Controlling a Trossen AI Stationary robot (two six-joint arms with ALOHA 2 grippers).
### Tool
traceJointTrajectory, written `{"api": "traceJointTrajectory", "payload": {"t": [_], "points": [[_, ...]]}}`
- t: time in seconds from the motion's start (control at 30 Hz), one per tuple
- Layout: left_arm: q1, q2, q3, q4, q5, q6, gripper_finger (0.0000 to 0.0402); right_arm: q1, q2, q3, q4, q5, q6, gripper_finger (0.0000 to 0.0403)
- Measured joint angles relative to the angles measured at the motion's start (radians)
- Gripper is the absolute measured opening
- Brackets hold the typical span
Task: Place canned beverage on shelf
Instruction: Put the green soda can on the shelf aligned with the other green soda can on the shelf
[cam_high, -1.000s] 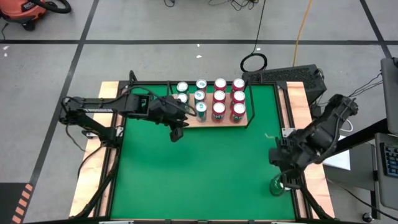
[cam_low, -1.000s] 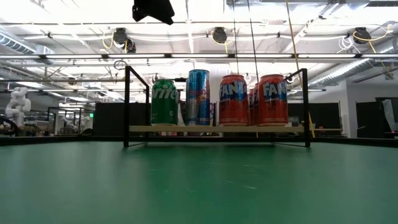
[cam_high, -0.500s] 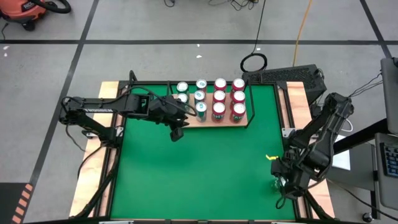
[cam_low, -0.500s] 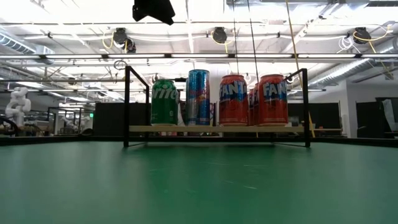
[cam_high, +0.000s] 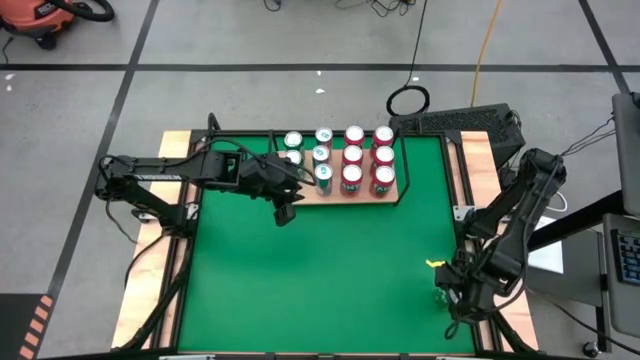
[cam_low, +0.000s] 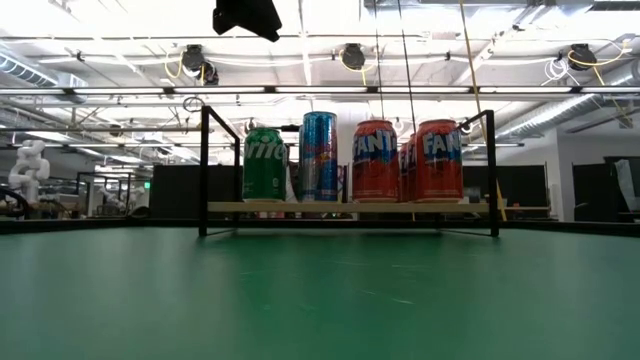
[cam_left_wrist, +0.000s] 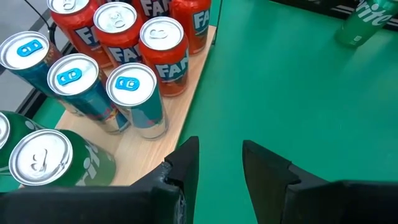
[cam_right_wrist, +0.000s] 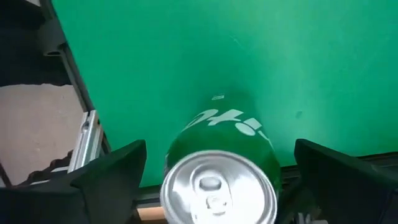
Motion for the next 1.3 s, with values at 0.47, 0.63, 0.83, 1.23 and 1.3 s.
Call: {"api": "traceJointTrajectory", "payload": {"t": [0.47,0.63,0.83,1.23,1.3], "points": [[-0.001,0.0,0.0,0.0,0.0,0.003,0.0115,0.0,0.0,-0.093,0.084,-0.107,0.057,0.0393],[-0.001,0.0,0.0,0.0,0.0,0.019,0.0115,-0.001,0.0,-0.093,0.098,-0.1,0.102,0.0367],[-0.001,0.0,0.0,0.0,0.0,0.018,0.0115,-0.001,0.0,-0.093,0.102,-0.103,0.103,0.0307],[-0.001,0.0,0.0,0.041,0.0,0.002,0.0115,-0.032,0.001,-0.001,0.097,-0.105,0.104,0.0304],[-0.001,0.0,0.0,0.053,0.0,0.001,0.0115,-0.052,0.001,0.042,0.083,-0.101,0.088,0.0299]]}}
